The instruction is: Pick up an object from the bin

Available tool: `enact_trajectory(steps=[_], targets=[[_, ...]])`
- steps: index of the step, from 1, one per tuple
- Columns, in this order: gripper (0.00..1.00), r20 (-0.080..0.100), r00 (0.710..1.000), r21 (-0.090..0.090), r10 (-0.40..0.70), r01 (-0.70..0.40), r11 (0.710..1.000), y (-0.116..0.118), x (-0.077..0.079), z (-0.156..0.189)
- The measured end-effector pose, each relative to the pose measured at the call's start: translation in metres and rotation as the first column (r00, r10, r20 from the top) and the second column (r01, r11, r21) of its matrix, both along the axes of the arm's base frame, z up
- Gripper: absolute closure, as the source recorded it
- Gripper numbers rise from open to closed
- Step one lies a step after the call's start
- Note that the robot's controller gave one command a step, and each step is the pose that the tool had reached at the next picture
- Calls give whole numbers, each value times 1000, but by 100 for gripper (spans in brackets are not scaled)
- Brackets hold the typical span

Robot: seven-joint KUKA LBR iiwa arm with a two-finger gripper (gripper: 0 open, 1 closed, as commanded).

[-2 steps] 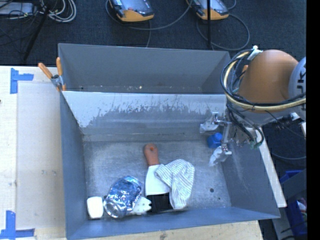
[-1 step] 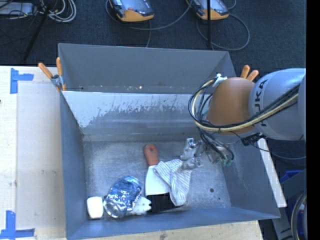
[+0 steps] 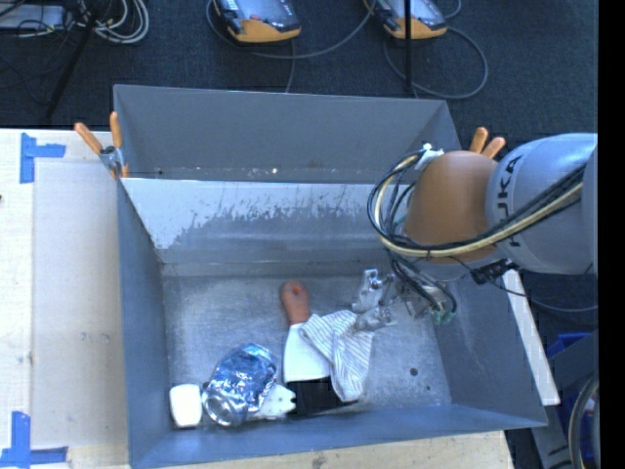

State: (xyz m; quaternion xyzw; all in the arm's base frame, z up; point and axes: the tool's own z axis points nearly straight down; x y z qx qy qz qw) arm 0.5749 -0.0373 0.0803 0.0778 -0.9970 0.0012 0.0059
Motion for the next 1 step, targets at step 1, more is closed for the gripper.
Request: enact_trajectory(steps=[1], targets=[[100,14,999,4,-49,49,999,-5,17,138]])
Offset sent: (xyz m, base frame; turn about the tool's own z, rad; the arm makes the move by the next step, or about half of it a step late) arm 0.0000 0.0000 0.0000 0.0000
